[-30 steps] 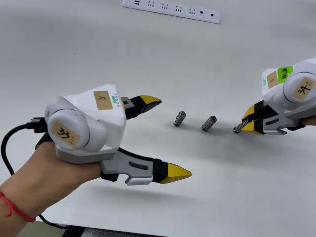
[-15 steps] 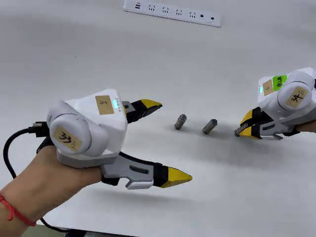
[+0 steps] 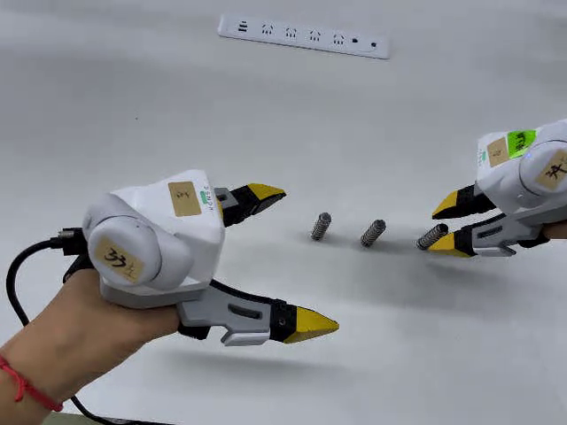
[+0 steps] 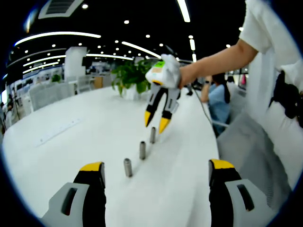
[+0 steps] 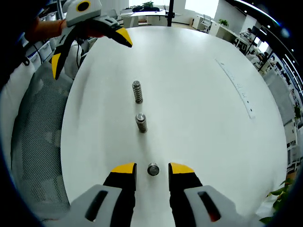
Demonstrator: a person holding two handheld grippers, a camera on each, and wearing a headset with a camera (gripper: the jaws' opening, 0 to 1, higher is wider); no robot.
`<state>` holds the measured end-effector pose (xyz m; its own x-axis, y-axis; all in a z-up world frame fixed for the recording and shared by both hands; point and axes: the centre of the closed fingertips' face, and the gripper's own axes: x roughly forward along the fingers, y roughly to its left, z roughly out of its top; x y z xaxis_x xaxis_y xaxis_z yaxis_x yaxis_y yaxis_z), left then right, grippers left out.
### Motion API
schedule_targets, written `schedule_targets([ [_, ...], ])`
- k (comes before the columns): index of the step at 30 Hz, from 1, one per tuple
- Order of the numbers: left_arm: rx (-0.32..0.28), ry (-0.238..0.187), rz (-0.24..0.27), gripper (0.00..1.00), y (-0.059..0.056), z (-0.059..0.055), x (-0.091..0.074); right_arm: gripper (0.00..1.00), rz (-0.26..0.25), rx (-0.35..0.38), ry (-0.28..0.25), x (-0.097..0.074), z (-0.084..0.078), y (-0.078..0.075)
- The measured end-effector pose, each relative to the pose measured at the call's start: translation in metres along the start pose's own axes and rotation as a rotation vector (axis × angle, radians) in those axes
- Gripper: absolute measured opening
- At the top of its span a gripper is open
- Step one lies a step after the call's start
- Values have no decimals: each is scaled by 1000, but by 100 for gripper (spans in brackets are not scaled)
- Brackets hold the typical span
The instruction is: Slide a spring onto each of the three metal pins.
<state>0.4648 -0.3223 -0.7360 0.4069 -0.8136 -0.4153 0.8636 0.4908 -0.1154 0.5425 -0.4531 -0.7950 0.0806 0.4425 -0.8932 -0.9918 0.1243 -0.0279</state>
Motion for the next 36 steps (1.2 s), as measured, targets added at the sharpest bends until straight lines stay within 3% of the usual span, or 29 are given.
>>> schedule_targets([
  [6,20,10,20,94,4,0,-7,45,-60,116,-165,-39,11,6],
  [10,36,7,39,98,7,2,-11,58,-98,184,-253,-57,6,12],
  [13,41,-2,51,100,9,2,-13,63,-125,245,-354,-72,1,17],
  [18,81,40,50,100,4,-5,-15,74,-165,333,-467,-87,-15,24],
  [21,102,49,63,100,3,-7,-16,78,-179,354,-509,-91,-25,30],
  [23,74,54,74,100,4,-10,-17,82,-182,362,-536,-92,-32,35],
  [29,54,73,111,100,5,-20,-22,89,-183,379,-564,-89,-48,48],
  [36,42,89,142,100,4,-28,-28,91,-191,387,-588,-90,-54,56],
])
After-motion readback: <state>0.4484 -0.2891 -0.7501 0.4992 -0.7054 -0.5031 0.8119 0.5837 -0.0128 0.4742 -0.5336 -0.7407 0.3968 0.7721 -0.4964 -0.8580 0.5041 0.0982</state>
